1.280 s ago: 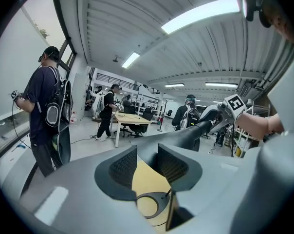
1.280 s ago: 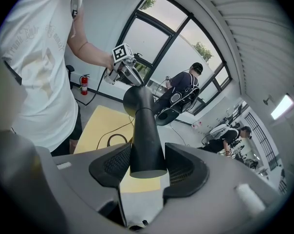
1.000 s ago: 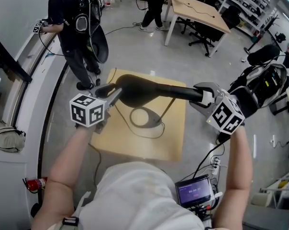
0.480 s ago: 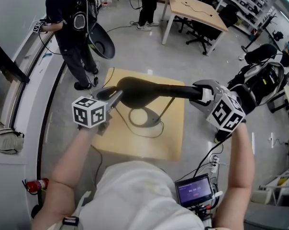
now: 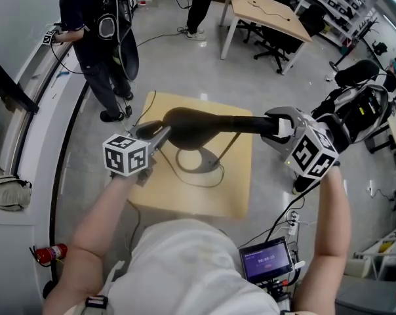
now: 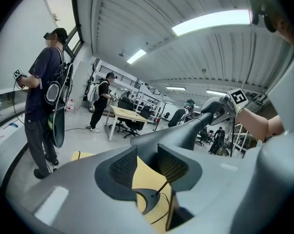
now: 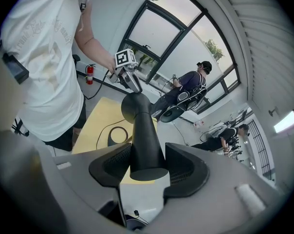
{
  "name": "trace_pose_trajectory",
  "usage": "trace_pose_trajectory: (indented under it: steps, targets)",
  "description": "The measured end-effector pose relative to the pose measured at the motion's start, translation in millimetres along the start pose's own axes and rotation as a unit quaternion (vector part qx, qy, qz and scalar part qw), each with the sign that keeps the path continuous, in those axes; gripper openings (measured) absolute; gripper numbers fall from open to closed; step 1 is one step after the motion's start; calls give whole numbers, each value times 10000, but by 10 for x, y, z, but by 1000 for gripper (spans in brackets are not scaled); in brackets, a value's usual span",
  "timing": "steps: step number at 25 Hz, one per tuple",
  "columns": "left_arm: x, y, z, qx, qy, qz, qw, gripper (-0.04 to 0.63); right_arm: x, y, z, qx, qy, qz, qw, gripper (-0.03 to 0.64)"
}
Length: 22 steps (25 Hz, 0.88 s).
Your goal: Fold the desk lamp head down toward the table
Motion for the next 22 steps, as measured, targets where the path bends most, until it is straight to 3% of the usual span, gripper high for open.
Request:
trace_pose_trajectory:
  steps: [22]
  targets:
    - [16, -400, -257, -89, -368, 659, 9971, 130, 48, 168, 13, -418, 75, 547, 9976, 236]
Point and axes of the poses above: the fingertips, and each gripper's own axes: z backward along the fingers, x to its right, y out of its top, the point moved 6 cm from there along z, backward along the fingers, and after that the axes turned 8 degrees about -z, right-handed, at the moved point
